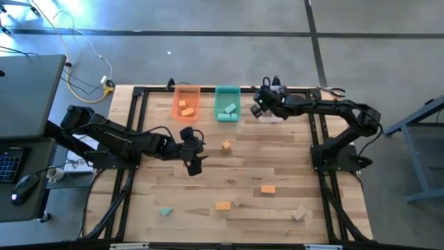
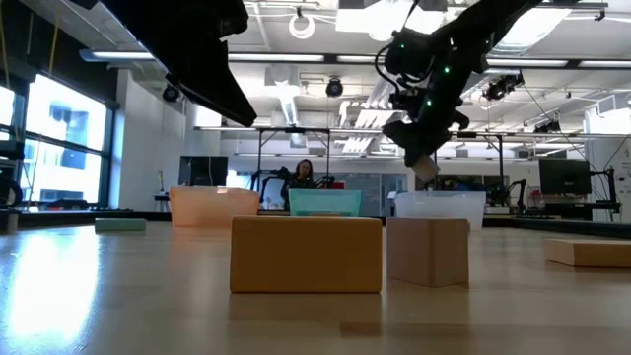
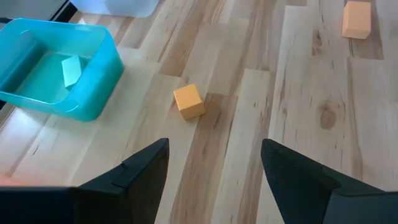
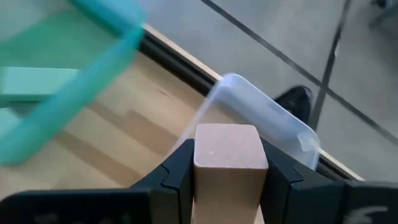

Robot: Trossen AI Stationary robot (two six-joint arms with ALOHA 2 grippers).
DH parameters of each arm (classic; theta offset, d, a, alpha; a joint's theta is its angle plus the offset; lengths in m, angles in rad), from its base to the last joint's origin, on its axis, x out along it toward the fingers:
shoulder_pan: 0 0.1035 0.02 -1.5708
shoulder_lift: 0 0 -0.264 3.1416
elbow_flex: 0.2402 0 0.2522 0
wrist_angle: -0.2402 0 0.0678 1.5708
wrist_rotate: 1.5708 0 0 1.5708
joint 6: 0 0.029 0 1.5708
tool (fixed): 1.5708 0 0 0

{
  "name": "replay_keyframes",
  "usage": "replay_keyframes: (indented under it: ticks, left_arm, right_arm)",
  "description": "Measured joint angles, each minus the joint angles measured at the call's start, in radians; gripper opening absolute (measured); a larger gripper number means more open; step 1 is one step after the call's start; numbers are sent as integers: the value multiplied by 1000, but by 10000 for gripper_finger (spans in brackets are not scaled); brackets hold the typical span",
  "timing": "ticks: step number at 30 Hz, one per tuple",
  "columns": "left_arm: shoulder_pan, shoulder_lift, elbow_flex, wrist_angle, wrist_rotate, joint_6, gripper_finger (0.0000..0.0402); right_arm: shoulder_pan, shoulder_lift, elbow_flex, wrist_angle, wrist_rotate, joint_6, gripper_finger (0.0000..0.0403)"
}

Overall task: Sort & place blocks by color
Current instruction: Put the brown block into the transparent bin

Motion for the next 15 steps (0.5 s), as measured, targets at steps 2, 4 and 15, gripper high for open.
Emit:
replay_keyframes:
  ticks: [2, 4, 15]
  left_arm:
    - [-3, 0, 0, 0, 0, 0, 241]
    - [-4, 0, 0, 0, 0, 0, 241]
    - [-4, 0, 0, 0, 1, 0, 241]
  right_arm:
    - [-30, 7, 0, -10, -3, 4, 104]
    - [-56, 26, 0, -16, -13, 2, 104]
    - [-123, 136, -1, -17, -81, -6, 104]
